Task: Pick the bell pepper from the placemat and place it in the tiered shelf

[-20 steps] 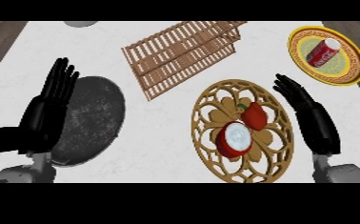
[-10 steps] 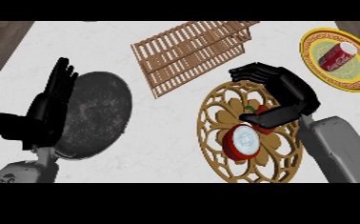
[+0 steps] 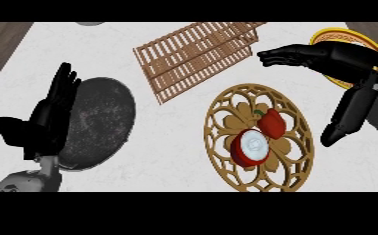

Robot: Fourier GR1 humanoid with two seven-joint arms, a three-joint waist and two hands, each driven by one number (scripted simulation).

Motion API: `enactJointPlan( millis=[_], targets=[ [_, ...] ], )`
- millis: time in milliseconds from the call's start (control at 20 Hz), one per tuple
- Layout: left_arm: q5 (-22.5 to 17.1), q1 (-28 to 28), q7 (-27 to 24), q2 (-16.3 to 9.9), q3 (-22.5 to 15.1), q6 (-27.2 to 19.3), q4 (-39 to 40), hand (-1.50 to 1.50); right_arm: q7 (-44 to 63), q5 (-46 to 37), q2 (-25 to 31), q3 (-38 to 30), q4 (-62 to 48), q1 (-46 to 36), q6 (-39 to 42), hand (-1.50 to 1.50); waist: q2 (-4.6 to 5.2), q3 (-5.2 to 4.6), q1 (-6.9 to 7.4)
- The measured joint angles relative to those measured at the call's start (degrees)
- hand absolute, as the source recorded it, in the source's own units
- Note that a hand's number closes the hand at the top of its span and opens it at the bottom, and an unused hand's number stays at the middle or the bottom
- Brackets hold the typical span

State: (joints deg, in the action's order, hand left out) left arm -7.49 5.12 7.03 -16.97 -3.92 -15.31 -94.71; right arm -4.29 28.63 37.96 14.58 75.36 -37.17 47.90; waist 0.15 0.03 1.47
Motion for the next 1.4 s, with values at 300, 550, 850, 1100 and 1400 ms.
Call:
enactJointPlan(
  millis=[300,550,850,1100,1400],
  targets=[
    [0.4,-0.4,-0.3,0.4,0.2,-0.3,0.4,0.0,-0.8,-13.3,5.8,2.1,9.6,-4.5,4.1,-1.5,-0.3,0.02,-0.94],
    [0.2,-0.8,0.0,0.1,0.9,-0.1,-0.2,0.0,1.2,-26.8,6.7,6.2,20.2,-4.0,0.7,-1.5,-0.43,0.0,-1.39],
    [1.6,-0.5,1.2,1.4,0.3,-0.8,-1.4,0.0,5.6,-39.2,4.0,10.6,26.4,0.0,-2.9,-1.5,-0.28,-0.02,-1.38],
    [1.5,-1.0,1.5,0.9,1.3,0.2,-2.0,0.0,5.7,-50.7,3.0,13.9,27.4,1.7,-6.0,-1.5,-0.18,-0.01,-1.14],
    [1.9,-1.1,0.3,2.0,1.3,1.0,-0.9,0.0,4.2,-64.2,3.5,18.0,24.9,4.8,-10.7,-1.5,-0.1,0.0,-1.18]
  ],
)
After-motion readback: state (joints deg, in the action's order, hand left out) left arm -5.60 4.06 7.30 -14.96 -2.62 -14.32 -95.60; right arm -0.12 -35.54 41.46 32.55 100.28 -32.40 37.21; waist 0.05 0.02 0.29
